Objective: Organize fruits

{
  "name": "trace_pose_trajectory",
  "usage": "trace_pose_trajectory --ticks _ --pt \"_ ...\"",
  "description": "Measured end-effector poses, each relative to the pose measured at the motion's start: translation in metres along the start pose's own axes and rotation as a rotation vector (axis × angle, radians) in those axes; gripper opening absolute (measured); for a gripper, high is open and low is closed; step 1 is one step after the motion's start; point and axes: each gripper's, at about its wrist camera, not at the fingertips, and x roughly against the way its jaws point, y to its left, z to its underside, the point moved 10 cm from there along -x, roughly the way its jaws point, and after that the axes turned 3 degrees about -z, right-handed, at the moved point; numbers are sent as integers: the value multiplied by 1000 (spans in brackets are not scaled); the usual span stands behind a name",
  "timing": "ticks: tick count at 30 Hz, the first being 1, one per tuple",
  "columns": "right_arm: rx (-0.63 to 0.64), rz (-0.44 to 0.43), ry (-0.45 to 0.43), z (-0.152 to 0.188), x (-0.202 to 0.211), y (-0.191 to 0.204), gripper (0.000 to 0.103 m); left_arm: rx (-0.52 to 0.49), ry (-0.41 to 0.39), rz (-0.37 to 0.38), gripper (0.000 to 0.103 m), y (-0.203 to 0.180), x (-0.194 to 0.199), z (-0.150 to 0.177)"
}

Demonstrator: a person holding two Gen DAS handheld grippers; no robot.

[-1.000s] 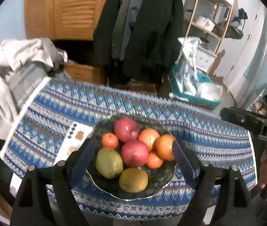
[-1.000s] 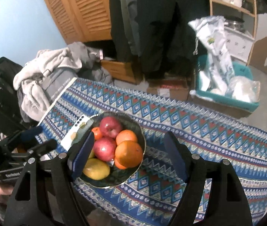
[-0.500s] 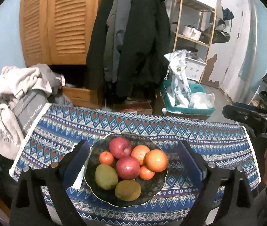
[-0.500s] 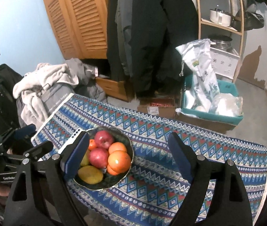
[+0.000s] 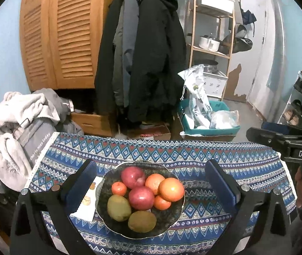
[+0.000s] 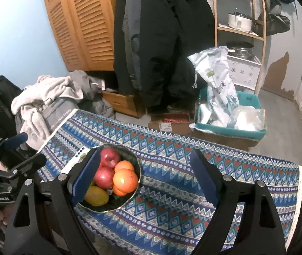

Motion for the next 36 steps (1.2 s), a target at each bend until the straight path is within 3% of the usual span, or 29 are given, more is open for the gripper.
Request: trace_pose_trajectory --ticks 36 --pt "-3 9 -11 1 6 -6 85 17 25 -25 102 -1 1 2"
